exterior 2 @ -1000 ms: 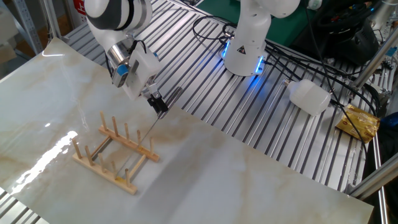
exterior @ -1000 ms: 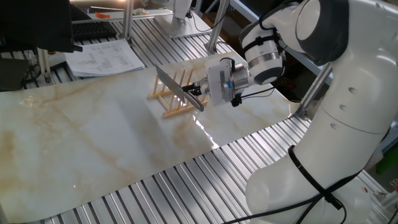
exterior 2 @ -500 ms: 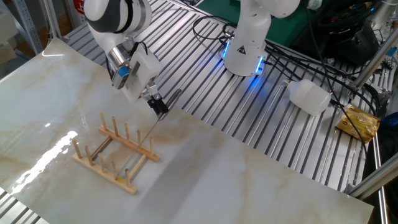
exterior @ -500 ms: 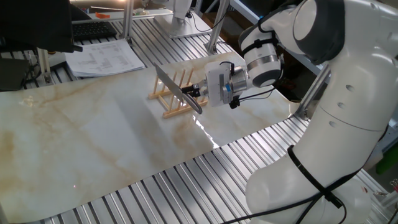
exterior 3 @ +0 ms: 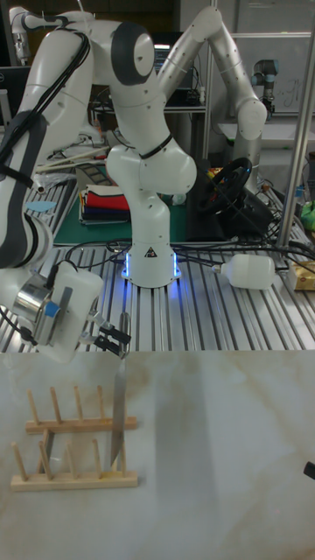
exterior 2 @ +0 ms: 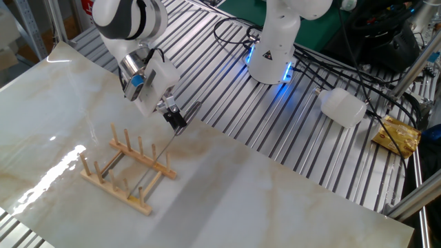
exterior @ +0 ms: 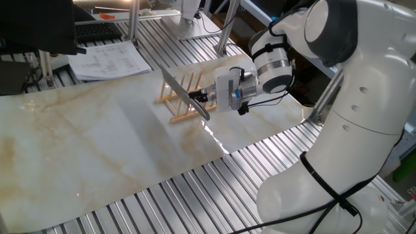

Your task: Put the knife on the knife rack

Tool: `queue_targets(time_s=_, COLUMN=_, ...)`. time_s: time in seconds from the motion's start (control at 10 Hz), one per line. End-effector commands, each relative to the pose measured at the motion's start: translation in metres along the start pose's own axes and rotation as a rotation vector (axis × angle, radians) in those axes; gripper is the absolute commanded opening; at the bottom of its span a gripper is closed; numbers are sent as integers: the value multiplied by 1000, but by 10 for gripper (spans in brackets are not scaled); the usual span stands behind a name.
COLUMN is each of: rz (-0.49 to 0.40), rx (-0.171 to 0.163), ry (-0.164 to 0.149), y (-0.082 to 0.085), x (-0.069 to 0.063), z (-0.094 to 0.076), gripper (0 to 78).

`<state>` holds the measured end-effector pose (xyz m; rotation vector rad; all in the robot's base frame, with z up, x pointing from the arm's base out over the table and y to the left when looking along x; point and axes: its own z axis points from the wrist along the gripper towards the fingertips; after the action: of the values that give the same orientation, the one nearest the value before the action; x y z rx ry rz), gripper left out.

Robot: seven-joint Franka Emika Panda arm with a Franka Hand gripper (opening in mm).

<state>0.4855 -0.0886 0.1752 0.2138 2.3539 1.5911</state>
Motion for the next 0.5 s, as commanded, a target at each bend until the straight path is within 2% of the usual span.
queue_targets(time_s=0.1, rz=4, rx=0, ry=-4, y=-2, x=0, z=2, gripper=17)
queue_targets(time_s=0.5, rz=8, rx=0, ry=-12, y=-8, x=1, z=7, gripper=17)
